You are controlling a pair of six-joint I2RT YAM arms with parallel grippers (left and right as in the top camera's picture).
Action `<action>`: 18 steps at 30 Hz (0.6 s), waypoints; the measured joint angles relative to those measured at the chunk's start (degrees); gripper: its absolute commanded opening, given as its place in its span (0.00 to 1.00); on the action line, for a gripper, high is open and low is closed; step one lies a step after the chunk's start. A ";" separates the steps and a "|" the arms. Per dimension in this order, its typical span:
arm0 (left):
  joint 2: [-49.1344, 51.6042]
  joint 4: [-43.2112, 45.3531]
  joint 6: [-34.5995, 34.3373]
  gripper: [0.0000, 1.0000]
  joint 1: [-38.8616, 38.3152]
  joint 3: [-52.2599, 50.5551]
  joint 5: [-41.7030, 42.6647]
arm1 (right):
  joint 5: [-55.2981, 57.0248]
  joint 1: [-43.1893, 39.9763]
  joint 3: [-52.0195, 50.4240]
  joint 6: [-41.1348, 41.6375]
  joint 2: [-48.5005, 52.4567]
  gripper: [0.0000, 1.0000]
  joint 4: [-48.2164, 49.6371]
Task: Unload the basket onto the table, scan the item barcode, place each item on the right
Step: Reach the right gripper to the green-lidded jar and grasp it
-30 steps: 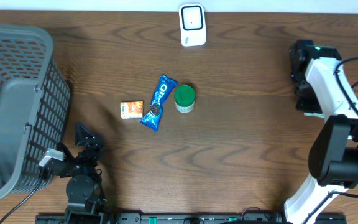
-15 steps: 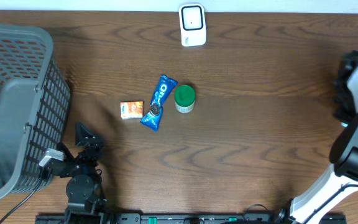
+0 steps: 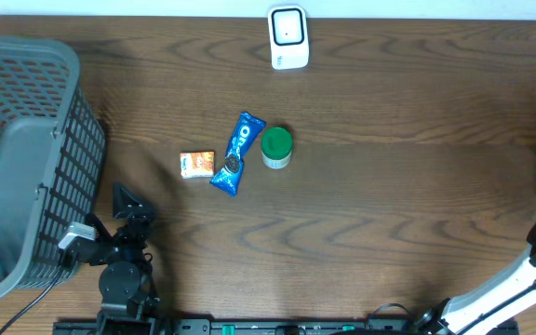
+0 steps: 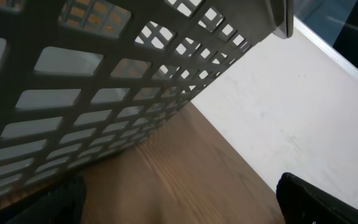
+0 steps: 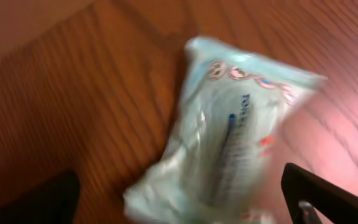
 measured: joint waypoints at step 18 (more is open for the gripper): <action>0.00 0.00 0.00 0.98 0.00 0.00 0.04 | -41.42 24.63 3.23 -43.85 -31.76 0.99 -10.78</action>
